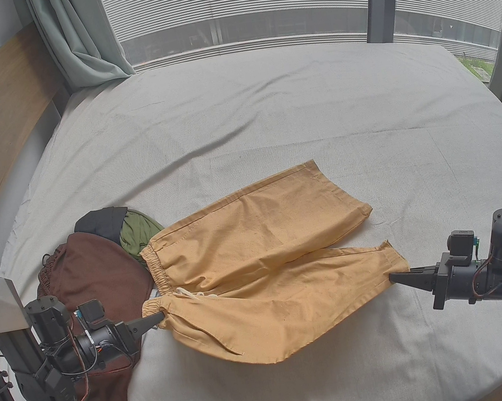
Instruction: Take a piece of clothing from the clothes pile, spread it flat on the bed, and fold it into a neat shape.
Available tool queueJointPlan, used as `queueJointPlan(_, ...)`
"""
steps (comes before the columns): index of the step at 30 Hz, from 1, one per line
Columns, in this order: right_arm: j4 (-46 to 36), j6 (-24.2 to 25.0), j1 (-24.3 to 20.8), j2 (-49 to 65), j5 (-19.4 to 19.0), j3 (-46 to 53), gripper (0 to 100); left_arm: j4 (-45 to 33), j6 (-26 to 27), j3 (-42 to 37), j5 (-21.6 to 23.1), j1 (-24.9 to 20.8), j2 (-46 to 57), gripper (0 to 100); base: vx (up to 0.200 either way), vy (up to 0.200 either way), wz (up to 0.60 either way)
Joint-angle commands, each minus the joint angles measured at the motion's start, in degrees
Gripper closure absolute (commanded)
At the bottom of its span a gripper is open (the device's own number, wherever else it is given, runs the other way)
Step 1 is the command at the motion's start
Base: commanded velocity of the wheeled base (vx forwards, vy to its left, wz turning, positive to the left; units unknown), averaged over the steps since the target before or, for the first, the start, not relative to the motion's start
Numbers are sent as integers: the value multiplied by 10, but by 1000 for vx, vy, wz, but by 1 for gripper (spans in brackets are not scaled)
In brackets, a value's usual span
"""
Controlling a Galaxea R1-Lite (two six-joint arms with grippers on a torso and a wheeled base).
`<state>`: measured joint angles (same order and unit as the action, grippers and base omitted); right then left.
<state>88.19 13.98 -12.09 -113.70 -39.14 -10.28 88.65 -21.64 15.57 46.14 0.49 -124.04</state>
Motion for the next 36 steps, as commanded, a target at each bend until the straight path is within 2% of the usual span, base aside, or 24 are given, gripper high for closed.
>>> queueJointPlan(1, 1, 9, 0, 28, -1, -2, 100, 0, -3, 11, -4, 4, 1, 100, 0, 0, 0)
queueJointPlan(5, 1, 15, -4, 42, -1, -8, 100, 0, -33, 18, -22, 3, 6, 100, 0, 0, 0)
queueJointPlan(8, 1, 27, -4, 50, 1, -16, 100, 0, -59, 24, -53, -2, 8, 100, 0, 0, 0)
queueJointPlan(15, 1, 46, -3, 52, 6, -47, 100, 0, -62, 32, -61, -1, 9, 100, 0, 0, 0)
queueJointPlan(21, 1, 72, -4, 51, 35, -84, 100, 0, -64, 41, -66, 0, 6, 100, 0, 0, 0)
queueJointPlan(27, 1, 83, -3, 46, 37, -111, 100, 0, -68, 49, -76, 0, 9, 100, 0, 0, 0)
queueJointPlan(36, -1, 127, 3, 6, 42, -207, 100, 0, -83, 61, -101, -2, 9, 100, 0, 0, 0)
